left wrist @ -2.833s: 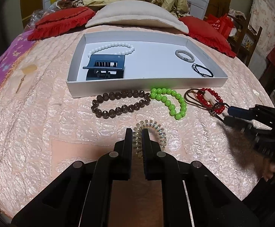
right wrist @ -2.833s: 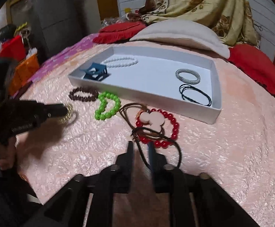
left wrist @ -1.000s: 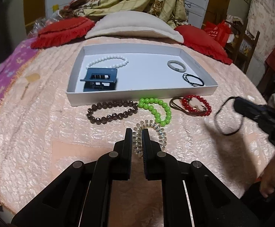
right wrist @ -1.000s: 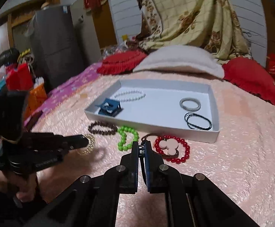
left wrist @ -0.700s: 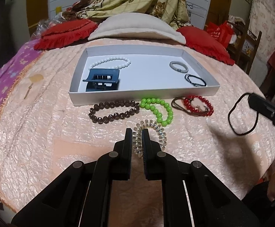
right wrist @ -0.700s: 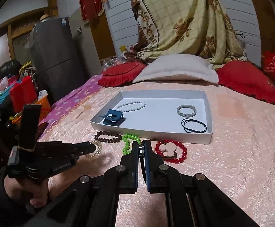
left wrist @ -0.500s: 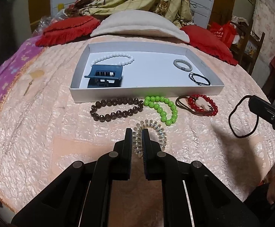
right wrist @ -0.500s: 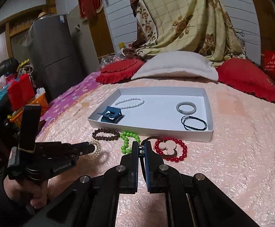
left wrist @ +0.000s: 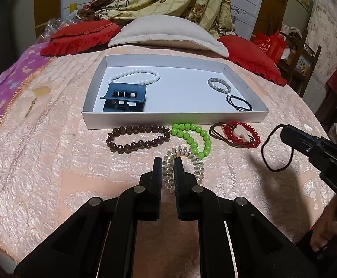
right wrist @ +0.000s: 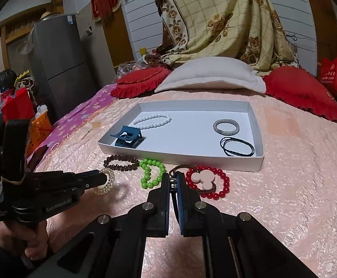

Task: Organize jewelry
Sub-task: 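Carry the gold coil and the black hair tie over the white box, then open the left gripper releasing the gold coil while the right gripper releases the black hair tie into the box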

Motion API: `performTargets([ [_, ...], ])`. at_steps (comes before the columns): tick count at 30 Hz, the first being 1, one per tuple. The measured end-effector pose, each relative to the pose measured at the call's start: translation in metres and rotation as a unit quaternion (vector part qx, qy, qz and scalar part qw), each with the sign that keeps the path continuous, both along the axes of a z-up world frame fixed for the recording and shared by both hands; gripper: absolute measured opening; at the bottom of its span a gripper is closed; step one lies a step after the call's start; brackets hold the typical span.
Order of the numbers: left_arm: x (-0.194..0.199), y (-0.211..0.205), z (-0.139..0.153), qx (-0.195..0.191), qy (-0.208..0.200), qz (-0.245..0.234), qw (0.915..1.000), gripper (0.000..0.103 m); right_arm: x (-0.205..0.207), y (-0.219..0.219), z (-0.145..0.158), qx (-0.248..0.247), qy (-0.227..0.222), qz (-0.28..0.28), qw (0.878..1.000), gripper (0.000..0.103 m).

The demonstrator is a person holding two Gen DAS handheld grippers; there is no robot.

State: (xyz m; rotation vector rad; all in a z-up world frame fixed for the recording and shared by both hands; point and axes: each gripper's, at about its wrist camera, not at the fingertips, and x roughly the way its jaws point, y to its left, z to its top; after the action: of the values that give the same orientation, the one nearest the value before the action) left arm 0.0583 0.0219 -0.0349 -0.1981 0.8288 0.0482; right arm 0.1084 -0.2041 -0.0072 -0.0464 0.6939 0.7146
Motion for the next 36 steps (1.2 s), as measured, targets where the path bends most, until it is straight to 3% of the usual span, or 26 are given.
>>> performTargets([
  [11, 0.005, 0.014, 0.025, -0.036, -0.049, 0.006, 0.9981, 0.008, 0.025, -0.008, 0.025, 0.053, 0.004, -0.005, 0.999, 0.005],
  [16, 0.034, 0.015, 0.04, -0.033, -0.066, 0.007, 0.9972, 0.008, 0.052, -0.012, 0.047, 0.097, 0.009, -0.001, 0.995, 0.005],
  [21, 0.085, 0.019, 0.051, -0.039, -0.07, 0.017, 0.9966, 0.008, 0.09, -0.003, 0.061, 0.108, 0.014, -0.006, 0.994, 0.005],
  [27, 0.15, 0.022, 0.014, -0.042, -0.028, 0.03, 0.9983, 0.008, 0.149, 0.021, 0.035, 0.089, 0.054, -0.025, 0.994, 0.005],
  [31, 0.164, 0.026, -0.013, -0.04, 0.005, 0.039, 0.9984, 0.008, 0.173, 0.034, 0.008, 0.064, 0.082, -0.04, 0.994, 0.005],
  [36, 0.169, 0.027, -0.026, -0.025, 0.029, 0.046, 0.9982, 0.008, 0.193, 0.051, -0.008, 0.041, 0.101, -0.05, 0.993, 0.005],
])
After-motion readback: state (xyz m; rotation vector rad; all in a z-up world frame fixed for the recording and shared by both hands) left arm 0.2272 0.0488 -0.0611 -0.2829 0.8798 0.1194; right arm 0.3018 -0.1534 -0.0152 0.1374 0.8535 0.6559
